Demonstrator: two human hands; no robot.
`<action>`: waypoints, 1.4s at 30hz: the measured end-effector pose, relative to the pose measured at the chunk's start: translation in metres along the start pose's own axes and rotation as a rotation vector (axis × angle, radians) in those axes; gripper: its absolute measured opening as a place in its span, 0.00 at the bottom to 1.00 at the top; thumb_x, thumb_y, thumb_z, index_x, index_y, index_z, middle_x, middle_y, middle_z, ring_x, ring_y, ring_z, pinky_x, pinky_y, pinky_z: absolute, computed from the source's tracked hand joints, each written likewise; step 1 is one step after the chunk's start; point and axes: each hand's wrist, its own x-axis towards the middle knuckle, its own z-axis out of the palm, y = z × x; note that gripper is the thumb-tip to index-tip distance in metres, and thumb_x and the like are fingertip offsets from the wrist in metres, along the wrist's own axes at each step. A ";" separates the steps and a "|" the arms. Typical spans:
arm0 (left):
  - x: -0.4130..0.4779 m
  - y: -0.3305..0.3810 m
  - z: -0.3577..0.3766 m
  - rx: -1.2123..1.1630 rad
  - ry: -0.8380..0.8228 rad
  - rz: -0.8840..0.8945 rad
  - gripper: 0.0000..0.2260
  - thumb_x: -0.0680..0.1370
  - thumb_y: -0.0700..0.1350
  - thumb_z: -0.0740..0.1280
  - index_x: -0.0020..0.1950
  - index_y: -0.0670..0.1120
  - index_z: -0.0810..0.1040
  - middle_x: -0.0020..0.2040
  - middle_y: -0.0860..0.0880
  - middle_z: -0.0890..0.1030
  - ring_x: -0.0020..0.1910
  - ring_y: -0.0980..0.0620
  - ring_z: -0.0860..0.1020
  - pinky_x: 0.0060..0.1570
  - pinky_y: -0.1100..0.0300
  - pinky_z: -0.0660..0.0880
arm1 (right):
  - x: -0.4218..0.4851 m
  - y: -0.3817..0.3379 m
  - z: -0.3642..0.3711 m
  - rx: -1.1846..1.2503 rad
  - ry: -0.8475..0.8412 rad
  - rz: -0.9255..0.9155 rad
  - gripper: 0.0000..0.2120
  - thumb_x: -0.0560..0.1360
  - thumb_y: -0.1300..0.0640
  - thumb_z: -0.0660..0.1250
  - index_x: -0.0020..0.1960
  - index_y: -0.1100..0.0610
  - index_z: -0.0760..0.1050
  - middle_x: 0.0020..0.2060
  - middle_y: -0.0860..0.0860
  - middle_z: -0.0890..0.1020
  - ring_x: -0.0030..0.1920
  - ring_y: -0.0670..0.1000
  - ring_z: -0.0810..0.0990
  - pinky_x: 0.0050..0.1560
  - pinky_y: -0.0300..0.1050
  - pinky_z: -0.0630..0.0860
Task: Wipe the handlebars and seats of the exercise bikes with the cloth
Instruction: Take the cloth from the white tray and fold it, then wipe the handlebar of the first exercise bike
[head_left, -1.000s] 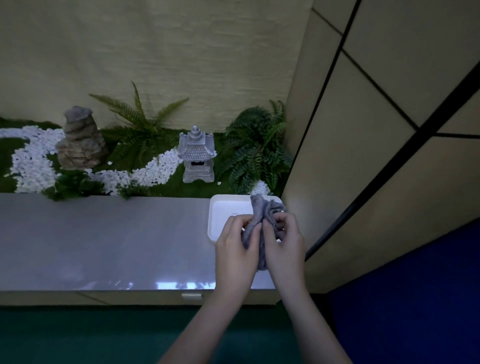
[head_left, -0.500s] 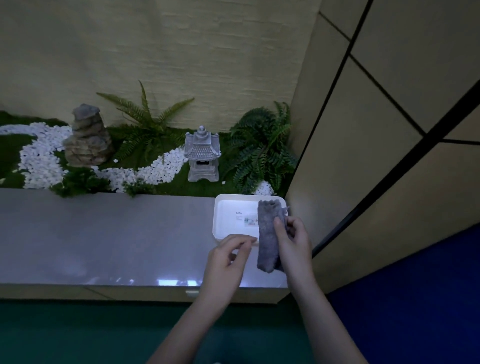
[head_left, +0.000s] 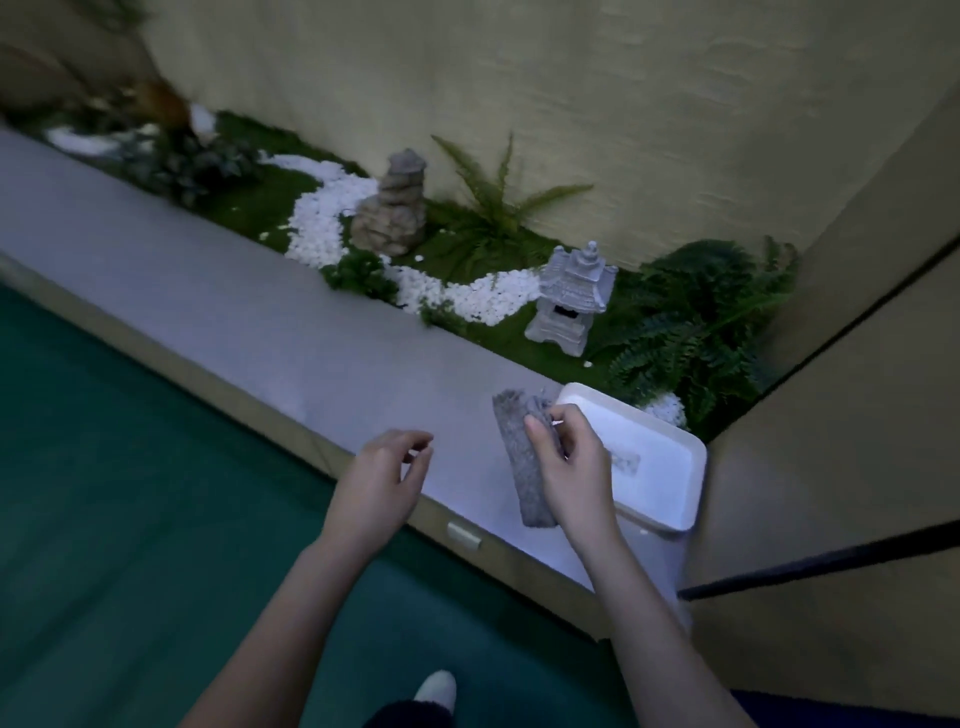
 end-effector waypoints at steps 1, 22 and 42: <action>-0.010 -0.005 -0.005 0.035 0.021 -0.039 0.11 0.80 0.46 0.63 0.60 0.45 0.79 0.54 0.50 0.80 0.49 0.53 0.77 0.48 0.59 0.73 | -0.002 0.000 0.005 -0.007 -0.051 -0.025 0.09 0.78 0.53 0.65 0.40 0.48 0.69 0.31 0.43 0.73 0.34 0.39 0.73 0.32 0.30 0.66; -0.326 0.020 0.019 0.305 0.471 -0.885 0.16 0.80 0.52 0.61 0.65 0.46 0.75 0.62 0.49 0.77 0.62 0.47 0.74 0.58 0.52 0.70 | -0.143 -0.006 0.033 0.043 -0.966 -0.404 0.06 0.77 0.51 0.66 0.46 0.53 0.76 0.36 0.48 0.80 0.35 0.45 0.76 0.33 0.37 0.70; -0.656 0.058 0.032 0.221 0.804 -1.416 0.17 0.81 0.56 0.58 0.65 0.49 0.74 0.65 0.52 0.76 0.63 0.51 0.73 0.61 0.54 0.70 | -0.458 -0.049 0.050 0.099 -1.485 -0.689 0.02 0.76 0.53 0.68 0.46 0.50 0.75 0.38 0.45 0.79 0.38 0.43 0.75 0.37 0.29 0.68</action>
